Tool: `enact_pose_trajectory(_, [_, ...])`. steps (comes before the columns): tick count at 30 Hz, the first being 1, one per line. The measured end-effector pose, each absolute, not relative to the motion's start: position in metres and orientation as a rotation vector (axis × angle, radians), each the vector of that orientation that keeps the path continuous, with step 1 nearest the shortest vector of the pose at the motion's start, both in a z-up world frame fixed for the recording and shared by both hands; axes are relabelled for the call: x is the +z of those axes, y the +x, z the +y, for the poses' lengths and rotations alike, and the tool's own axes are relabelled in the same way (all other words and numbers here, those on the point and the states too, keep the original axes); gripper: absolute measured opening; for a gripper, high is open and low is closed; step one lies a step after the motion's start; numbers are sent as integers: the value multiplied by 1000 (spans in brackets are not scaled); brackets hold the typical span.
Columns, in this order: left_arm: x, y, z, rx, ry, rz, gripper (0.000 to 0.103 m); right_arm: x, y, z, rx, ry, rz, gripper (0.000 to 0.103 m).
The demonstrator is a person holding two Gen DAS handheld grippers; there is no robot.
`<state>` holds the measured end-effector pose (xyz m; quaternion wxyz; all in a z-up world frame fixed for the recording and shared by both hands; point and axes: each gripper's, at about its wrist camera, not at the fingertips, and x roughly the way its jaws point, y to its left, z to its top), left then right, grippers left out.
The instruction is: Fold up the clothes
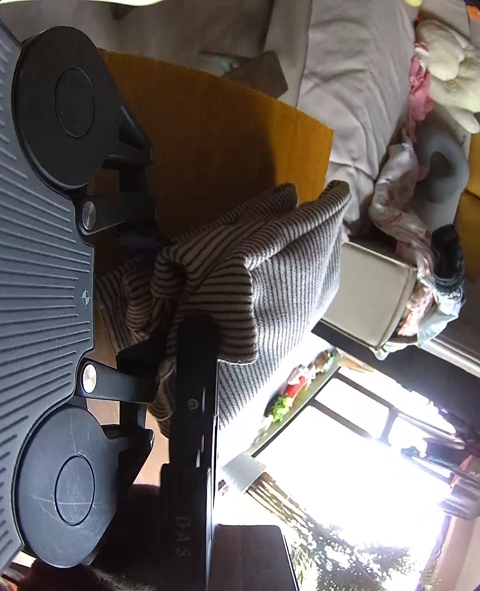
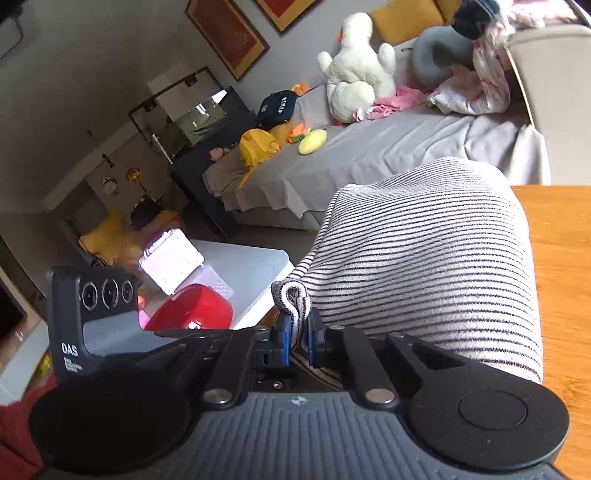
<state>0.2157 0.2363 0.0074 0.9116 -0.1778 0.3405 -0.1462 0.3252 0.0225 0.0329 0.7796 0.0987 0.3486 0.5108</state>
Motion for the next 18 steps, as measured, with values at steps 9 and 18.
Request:
enact_pose_trajectory(9, [17, 195, 237, -250, -340, 712, 57, 38, 305, 35, 1062, 11, 676, 8])
enact_pose_trajectory(18, [71, 149, 253, -178, -411, 549, 70, 41, 230, 47, 1010, -396, 447, 45])
